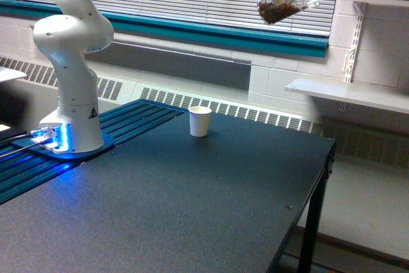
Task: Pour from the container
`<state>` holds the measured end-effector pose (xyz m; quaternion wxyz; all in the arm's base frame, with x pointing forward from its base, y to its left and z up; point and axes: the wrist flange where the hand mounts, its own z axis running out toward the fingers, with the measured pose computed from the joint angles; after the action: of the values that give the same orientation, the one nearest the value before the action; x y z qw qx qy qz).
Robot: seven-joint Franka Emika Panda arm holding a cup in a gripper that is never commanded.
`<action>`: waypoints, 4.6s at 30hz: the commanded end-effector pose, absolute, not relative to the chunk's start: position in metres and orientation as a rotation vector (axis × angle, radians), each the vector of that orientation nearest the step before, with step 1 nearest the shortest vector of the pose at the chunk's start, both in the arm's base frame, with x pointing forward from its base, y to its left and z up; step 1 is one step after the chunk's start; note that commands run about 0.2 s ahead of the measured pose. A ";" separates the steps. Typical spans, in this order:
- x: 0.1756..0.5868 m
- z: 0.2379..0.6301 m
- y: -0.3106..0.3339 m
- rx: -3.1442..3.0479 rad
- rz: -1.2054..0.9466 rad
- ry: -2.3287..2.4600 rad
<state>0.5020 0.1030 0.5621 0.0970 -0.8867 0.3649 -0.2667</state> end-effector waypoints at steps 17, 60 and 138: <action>0.468 0.543 0.178 -2.757 -0.750 0.806; 0.313 0.447 0.264 -2.884 -0.555 0.755; 0.190 0.322 0.299 -2.907 -0.055 1.063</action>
<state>0.2015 0.2975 0.3236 0.0177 -0.9450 0.3260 -0.0199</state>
